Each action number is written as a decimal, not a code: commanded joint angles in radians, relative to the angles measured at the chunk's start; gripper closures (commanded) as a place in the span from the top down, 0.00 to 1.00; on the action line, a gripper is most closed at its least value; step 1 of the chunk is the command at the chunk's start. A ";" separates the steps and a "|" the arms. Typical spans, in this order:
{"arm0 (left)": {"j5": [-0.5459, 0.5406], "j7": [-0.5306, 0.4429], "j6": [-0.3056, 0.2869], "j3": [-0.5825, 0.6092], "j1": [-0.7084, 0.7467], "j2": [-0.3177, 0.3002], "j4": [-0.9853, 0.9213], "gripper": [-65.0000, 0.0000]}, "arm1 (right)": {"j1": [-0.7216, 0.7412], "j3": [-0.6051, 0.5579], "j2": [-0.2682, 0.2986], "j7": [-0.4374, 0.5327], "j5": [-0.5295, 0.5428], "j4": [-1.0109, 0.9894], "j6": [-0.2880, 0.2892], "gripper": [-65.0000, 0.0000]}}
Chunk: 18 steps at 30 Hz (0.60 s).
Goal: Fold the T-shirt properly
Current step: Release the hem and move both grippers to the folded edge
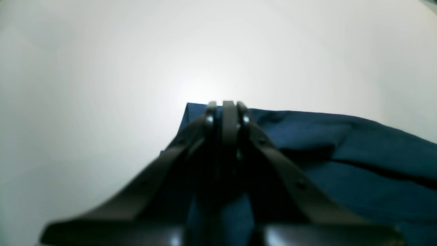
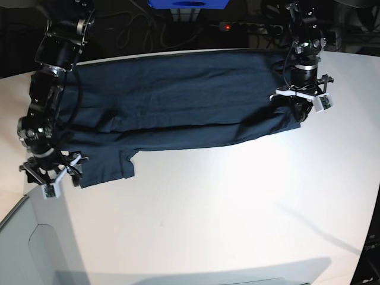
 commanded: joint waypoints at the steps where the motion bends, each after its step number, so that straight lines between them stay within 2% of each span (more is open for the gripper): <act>1: -0.002 -0.024 -0.002 -0.003 -0.002 -0.005 0.016 0.00 | 0.037 -0.005 0.010 0.005 0.009 -0.026 0.001 0.75; 4: -0.002 -0.024 -0.002 -0.003 -0.002 -0.005 0.019 0.00 | 0.092 -0.010 0.008 -0.007 0.009 -0.158 0.001 0.79; 9: -0.002 -0.024 -0.001 -0.008 -0.002 -0.005 0.019 0.00 | 0.146 -0.005 0.010 -0.006 0.010 -0.310 0.001 0.79; 14: -0.002 -0.024 -0.001 -0.008 -0.005 -0.005 0.019 0.00 | 0.172 -0.010 0.014 -0.007 0.012 -0.375 0.001 0.79; 16: -0.002 -0.024 -0.001 -0.008 -0.007 -0.005 0.017 0.00 | 0.169 -0.011 0.014 -0.007 0.012 -0.376 0.001 0.75; 18: -0.002 -0.024 -0.001 -0.009 -0.008 -0.007 0.017 0.00 | 0.166 -0.011 0.013 -0.009 0.010 -0.376 0.001 0.65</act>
